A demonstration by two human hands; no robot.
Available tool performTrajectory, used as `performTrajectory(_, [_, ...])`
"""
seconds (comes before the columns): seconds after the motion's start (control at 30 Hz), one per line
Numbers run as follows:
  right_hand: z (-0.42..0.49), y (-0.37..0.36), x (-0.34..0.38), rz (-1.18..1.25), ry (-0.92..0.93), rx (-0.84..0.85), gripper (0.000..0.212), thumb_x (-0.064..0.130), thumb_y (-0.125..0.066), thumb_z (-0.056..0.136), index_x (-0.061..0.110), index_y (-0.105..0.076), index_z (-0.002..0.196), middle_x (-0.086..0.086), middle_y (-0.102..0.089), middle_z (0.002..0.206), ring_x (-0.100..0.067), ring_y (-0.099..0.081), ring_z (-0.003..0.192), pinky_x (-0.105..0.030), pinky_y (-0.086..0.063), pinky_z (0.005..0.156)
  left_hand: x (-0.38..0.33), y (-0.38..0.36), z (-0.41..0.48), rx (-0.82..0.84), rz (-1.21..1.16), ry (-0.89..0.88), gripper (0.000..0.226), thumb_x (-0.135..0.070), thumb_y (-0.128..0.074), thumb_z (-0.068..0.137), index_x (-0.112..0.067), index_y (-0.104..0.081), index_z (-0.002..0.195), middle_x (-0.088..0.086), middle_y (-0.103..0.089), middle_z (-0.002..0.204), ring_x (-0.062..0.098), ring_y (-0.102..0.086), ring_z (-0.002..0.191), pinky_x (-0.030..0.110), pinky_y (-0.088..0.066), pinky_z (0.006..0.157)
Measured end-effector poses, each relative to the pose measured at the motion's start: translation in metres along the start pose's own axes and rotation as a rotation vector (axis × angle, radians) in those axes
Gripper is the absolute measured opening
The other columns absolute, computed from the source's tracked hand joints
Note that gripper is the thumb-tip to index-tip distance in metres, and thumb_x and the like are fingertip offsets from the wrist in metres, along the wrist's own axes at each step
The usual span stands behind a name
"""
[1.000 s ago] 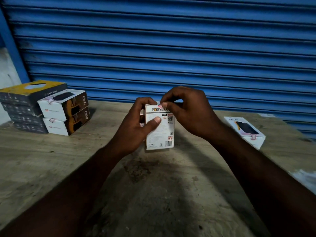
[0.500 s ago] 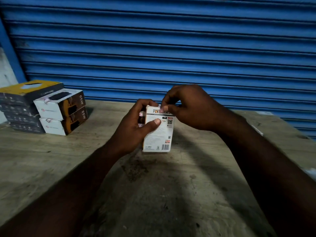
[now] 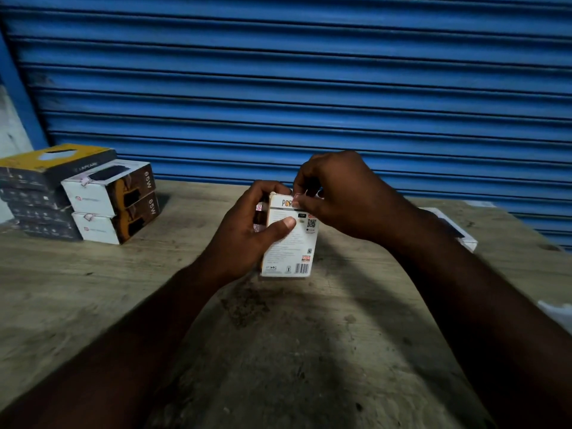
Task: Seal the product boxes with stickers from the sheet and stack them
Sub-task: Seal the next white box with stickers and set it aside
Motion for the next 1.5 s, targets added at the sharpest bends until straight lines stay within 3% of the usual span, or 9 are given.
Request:
performTrajectory(0.1, [0.001,-0.001,0.001,-0.072,0.011,0.045,0.005,0.026,-0.073,0.084,0.025,-0.069,0.085,0.008,-0.063,0.085,-0.007,-0.057,0.079,-0.033,-0.053,0.077,0.004,0.001,0.001,0.003,0.067,-0.011,0.031,-0.022,-0.072,0.087,-0.033,-0.053,0.110,-0.004,-0.064,0.118,0.012,-0.068,0.102,0.028,-0.059,0.076])
performTrajectory(0.23, [0.001,0.000,0.003,-0.115,0.019,0.062,0.005,0.027,-0.073,0.083,0.025,-0.069,0.084,0.007,-0.064,0.085,-0.009,-0.058,0.081,-0.035,-0.054,0.077,0.003,0.003,0.000,0.004,0.125,-0.006,0.032,-0.029,-0.071,0.083,-0.036,-0.053,0.108,-0.008,-0.066,0.117,0.013,-0.069,0.103,0.043,-0.061,0.081])
performTrajectory(0.53, [-0.001,0.007,0.004,-0.043,-0.029,0.055,0.013,0.026,-0.079,0.077,0.023,-0.072,0.087,0.012,-0.064,0.081,-0.003,-0.059,0.077,-0.027,-0.051,0.076,0.001,0.002,0.000,0.008,0.083,-0.003,0.036,-0.013,-0.075,0.087,-0.030,-0.052,0.110,-0.016,-0.064,0.116,0.009,-0.068,0.101,0.028,-0.060,0.078])
performTrajectory(0.73, [-0.003,0.015,0.000,0.086,-0.144,0.076,0.024,0.026,-0.085,0.071,0.022,-0.072,0.091,0.009,-0.070,0.084,-0.001,-0.065,0.077,-0.021,-0.053,0.071,0.001,-0.002,-0.001,-0.002,0.034,0.020,0.044,-0.011,-0.077,0.085,-0.028,-0.047,0.111,-0.016,-0.060,0.115,0.008,-0.068,0.101,0.030,-0.061,0.077])
performTrajectory(0.87, [-0.001,0.007,-0.013,0.408,-0.310,0.051,0.027,0.024,-0.090,0.066,0.021,-0.070,0.083,0.009,-0.071,0.078,-0.002,-0.065,0.070,-0.022,-0.052,0.069,-0.001,0.000,0.001,-0.026,-0.033,0.018,0.049,-0.006,-0.076,0.084,-0.030,-0.042,0.109,-0.004,-0.056,0.124,0.013,-0.069,0.104,0.030,-0.060,0.078])
performTrajectory(1.07, [-0.002,-0.009,-0.033,0.998,-0.431,0.040,0.043,0.017,-0.090,0.056,0.011,-0.063,0.090,-0.014,-0.064,0.093,-0.024,-0.066,0.086,-0.044,-0.056,0.087,-0.001,0.004,0.005,-0.051,-0.057,0.004,0.054,-0.006,-0.076,0.084,-0.031,-0.037,0.110,0.008,-0.052,0.132,0.015,-0.068,0.107,0.028,-0.059,0.077])
performTrajectory(1.2, [-0.004,-0.017,-0.033,0.729,-0.332,-0.034,0.031,0.026,-0.084,0.075,0.020,-0.064,0.097,-0.001,-0.067,0.102,-0.020,-0.062,0.083,-0.042,-0.056,0.083,0.005,0.003,0.004,-0.068,-0.016,-0.013,0.053,-0.015,-0.076,0.083,-0.032,-0.035,0.111,-0.002,-0.053,0.127,0.014,-0.068,0.107,0.036,-0.061,0.082])
performTrajectory(1.33, [-0.007,-0.021,-0.031,0.609,-0.276,-0.063,0.031,0.033,-0.081,0.078,0.024,-0.062,0.101,0.004,-0.065,0.107,-0.027,-0.062,0.091,-0.038,-0.054,0.080,0.006,0.001,0.002,-0.076,0.028,-0.023,0.052,-0.022,-0.074,0.080,-0.032,-0.034,0.112,-0.015,-0.051,0.121,0.012,-0.068,0.106,0.034,-0.060,0.083])
performTrajectory(1.5, [-0.006,-0.029,-0.038,0.714,-0.318,-0.076,0.032,0.019,-0.079,0.080,0.020,-0.061,0.107,0.009,-0.063,0.111,-0.010,-0.062,0.093,-0.030,-0.056,0.082,0.008,0.004,0.003,-0.100,-0.005,0.016,0.052,-0.006,-0.073,0.087,-0.022,-0.034,0.118,0.003,-0.054,0.130,0.011,-0.068,0.108,0.029,-0.059,0.084])
Point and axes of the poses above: each hand's wrist, its own z-axis towards the middle knuckle, its own y-axis out of the back of the hand, x = y × z, the point moved 2 cm from there along z, towards the middle knuckle
